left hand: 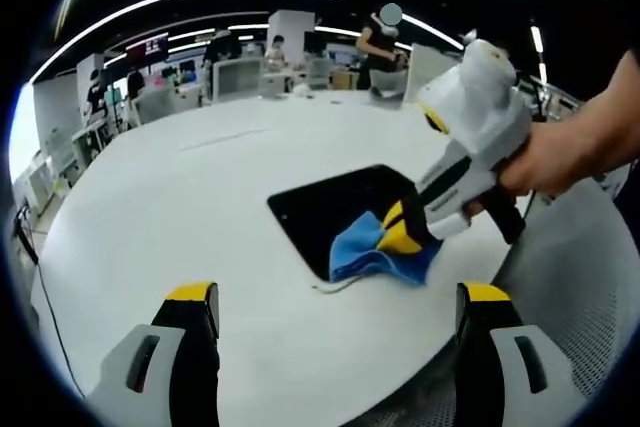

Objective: Wipe the mirror surface with the cleaning cloth until all visible marks leave the cleaned area.

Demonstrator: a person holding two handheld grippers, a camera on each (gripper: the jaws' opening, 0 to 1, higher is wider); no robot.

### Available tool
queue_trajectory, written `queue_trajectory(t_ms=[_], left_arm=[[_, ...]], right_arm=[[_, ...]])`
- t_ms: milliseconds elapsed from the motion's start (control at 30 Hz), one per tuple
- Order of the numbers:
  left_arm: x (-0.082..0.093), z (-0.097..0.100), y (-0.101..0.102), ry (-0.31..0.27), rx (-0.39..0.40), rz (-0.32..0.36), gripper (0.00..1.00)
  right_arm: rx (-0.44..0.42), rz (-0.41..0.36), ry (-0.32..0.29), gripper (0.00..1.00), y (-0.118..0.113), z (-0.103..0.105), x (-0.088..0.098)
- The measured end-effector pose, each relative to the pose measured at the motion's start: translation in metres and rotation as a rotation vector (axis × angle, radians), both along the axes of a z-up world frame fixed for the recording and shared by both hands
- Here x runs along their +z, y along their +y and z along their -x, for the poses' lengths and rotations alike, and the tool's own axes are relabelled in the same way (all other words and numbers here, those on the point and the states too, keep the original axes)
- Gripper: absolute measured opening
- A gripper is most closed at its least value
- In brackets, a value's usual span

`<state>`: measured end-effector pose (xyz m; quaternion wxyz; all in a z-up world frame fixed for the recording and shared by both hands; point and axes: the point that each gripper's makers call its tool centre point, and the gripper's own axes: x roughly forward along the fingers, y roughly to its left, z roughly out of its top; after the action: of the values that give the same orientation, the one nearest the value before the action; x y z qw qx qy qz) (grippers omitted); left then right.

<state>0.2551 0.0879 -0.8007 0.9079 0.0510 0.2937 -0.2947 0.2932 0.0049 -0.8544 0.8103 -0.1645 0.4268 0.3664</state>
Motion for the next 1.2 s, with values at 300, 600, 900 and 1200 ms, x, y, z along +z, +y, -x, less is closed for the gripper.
queue_trajectory(t_ms=[300, 600, 900, 1200], left_arm=[[0.001, 0.000, 0.001, -0.001, 0.008, 0.001, 0.99], [0.003, -0.001, 0.002, 0.032, 0.037, 0.042, 0.99], [0.015, -0.001, -0.009, 0.040, 0.009, 0.087, 0.99], [0.006, -0.007, 0.003, 0.012, 0.065, 0.014, 0.99]], right_arm=[[-0.002, 0.001, 0.013, 0.00, -0.008, 0.000, 0.001], [0.004, 0.002, 0.028, 0.01, -0.019, 0.002, 0.001], [-0.006, -0.004, 0.040, 0.01, -0.028, 0.001, 0.000], [-0.022, -0.017, 0.058, 0.01, -0.035, 0.000, -0.001]])
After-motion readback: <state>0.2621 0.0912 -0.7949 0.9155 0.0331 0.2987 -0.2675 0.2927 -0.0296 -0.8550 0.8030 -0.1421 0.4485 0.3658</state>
